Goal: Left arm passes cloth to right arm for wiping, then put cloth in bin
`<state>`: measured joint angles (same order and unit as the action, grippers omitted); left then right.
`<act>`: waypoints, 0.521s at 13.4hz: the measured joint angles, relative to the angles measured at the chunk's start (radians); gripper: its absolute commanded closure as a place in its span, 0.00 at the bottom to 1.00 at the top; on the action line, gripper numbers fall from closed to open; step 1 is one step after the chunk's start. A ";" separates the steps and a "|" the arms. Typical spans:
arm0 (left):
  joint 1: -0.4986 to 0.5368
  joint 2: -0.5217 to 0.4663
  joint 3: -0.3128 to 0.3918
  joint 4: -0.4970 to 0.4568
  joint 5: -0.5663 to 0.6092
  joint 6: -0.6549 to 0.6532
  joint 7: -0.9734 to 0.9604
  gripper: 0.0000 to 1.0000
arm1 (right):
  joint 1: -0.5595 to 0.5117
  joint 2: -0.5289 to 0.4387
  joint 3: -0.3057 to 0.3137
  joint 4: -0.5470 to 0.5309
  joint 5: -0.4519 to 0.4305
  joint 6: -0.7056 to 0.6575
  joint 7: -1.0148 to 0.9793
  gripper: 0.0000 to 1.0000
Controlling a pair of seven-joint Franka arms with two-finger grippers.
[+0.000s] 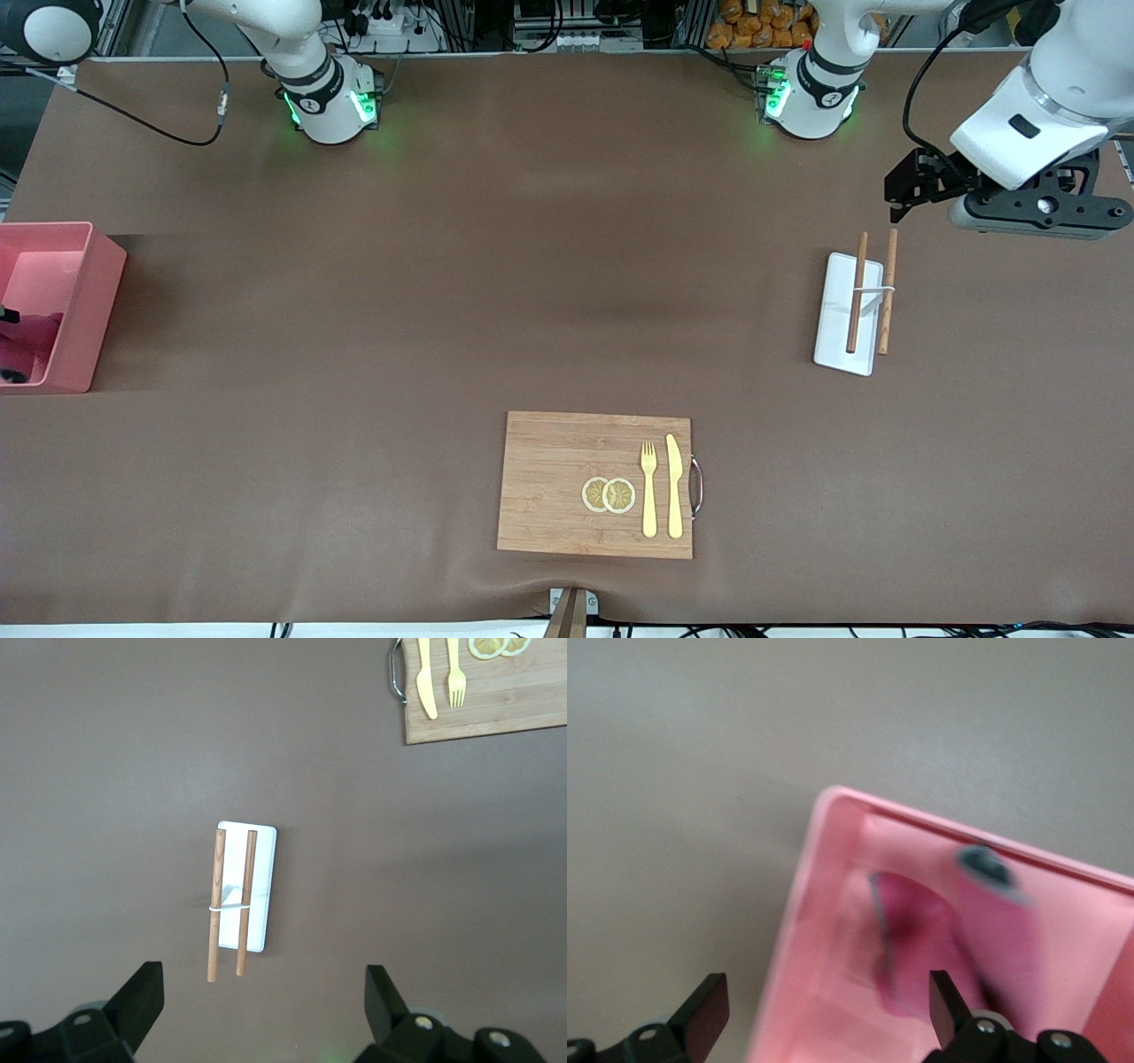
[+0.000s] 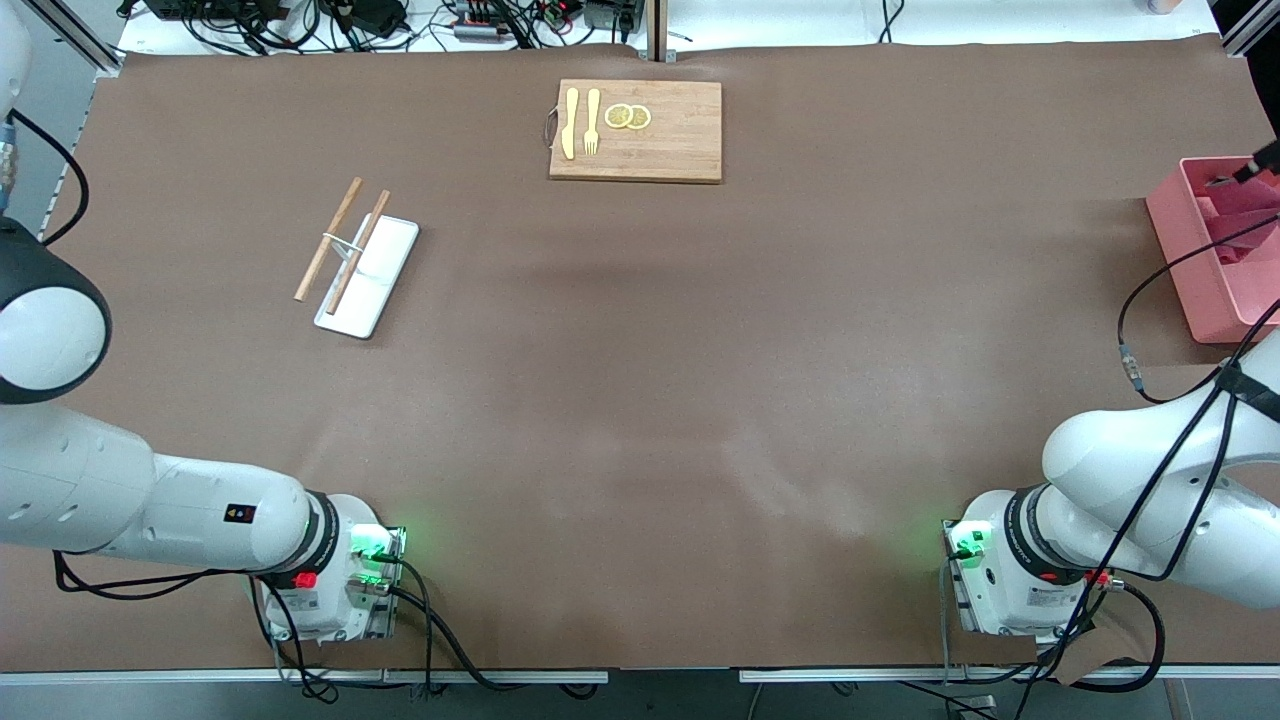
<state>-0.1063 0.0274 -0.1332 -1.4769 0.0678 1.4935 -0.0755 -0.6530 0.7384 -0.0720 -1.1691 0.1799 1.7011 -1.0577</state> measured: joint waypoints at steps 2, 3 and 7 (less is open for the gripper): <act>0.002 0.003 0.001 -0.002 0.000 -0.001 -0.001 0.00 | 0.068 -0.073 0.002 0.010 -0.001 -0.064 0.120 0.00; 0.002 0.004 0.002 -0.003 0.000 -0.001 -0.002 0.00 | 0.106 -0.111 0.003 0.010 -0.001 -0.105 0.180 0.00; 0.008 0.007 0.006 -0.005 0.000 -0.001 -0.002 0.00 | 0.260 -0.220 0.005 -0.012 -0.004 -0.219 0.448 0.00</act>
<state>-0.0983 0.0343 -0.1277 -1.4819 0.0679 1.4928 -0.0777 -0.3930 0.5186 -0.0667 -1.1809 0.1761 1.4819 -0.6099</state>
